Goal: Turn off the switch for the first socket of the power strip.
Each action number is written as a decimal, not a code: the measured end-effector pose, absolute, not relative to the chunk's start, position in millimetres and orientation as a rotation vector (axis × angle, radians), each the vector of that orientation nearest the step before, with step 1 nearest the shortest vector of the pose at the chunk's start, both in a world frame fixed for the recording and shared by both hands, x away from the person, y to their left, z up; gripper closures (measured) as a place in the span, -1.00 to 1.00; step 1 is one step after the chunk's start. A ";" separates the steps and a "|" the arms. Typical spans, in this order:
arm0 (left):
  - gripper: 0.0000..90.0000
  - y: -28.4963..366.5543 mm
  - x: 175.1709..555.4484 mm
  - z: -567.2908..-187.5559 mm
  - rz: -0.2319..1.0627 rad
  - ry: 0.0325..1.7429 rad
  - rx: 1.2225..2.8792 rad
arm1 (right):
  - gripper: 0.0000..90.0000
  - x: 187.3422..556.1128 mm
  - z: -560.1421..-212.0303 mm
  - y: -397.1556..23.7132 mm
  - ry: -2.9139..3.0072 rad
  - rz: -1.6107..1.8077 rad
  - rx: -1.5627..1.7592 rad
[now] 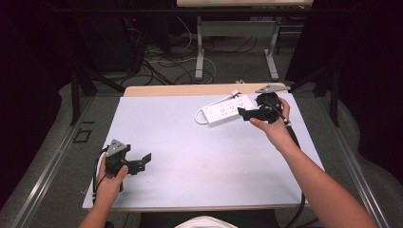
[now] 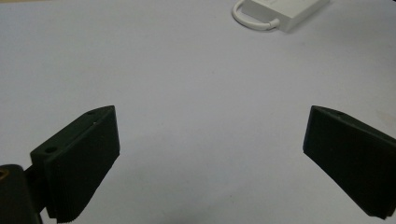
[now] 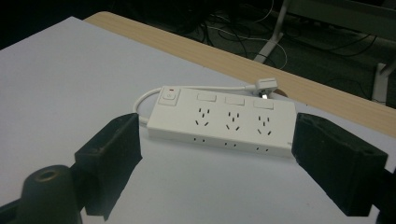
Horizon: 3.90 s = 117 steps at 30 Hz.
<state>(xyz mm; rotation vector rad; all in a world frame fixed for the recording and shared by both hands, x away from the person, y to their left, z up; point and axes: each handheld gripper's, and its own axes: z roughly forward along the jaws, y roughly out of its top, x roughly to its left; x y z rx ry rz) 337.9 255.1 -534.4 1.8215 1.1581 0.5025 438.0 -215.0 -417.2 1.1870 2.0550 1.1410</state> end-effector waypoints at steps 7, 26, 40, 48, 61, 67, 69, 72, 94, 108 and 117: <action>-0.92 255.7 337.8 -534.3 0.504 1.159 1.818 | -0.66 449.0 -414.5 -210.8 2.060 1.131 1.202; -0.92 256.3 337.8 -534.2 0.504 1.158 1.821 | -0.66 473.9 -406.7 -198.4 2.078 1.095 1.214; -0.92 257.2 337.7 -534.3 0.502 1.158 1.821 | -0.66 496.8 -405.2 -192.5 2.079 1.075 1.248; -0.92 257.0 337.9 -534.8 0.499 1.161 1.820 | -0.65 507.8 -401.9 -192.2 2.078 1.053 1.265; -0.92 256.8 338.4 -535.5 0.496 1.163 1.821 | -0.64 529.8 -416.1 -191.5 2.081 1.017 1.322; -0.92 257.0 338.9 -535.8 0.494 1.163 1.824 | -0.62 536.0 -422.1 -188.4 2.087 1.016 1.330; -0.92 256.8 339.1 -536.0 0.495 1.162 1.825 | -0.60 538.4 -424.7 -186.3 2.090 1.021 1.336; -0.92 256.6 339.0 -536.0 0.495 1.162 1.825 | -0.58 541.9 -428.7 -183.8 2.092 1.017 1.336; -0.92 257.1 338.9 -536.2 0.495 1.162 1.826 | -0.37 559.5 -454.5 -170.2 2.112 0.987 1.307; -0.92 258.0 338.7 -535.7 0.498 1.158 1.825 | -0.22 566.2 -470.2 -159.7 2.158 0.962 1.296; -0.92 258.6 338.4 -535.3 0.499 1.155 1.821 | -0.16 571.7 -478.8 -160.0 2.156 0.931 1.292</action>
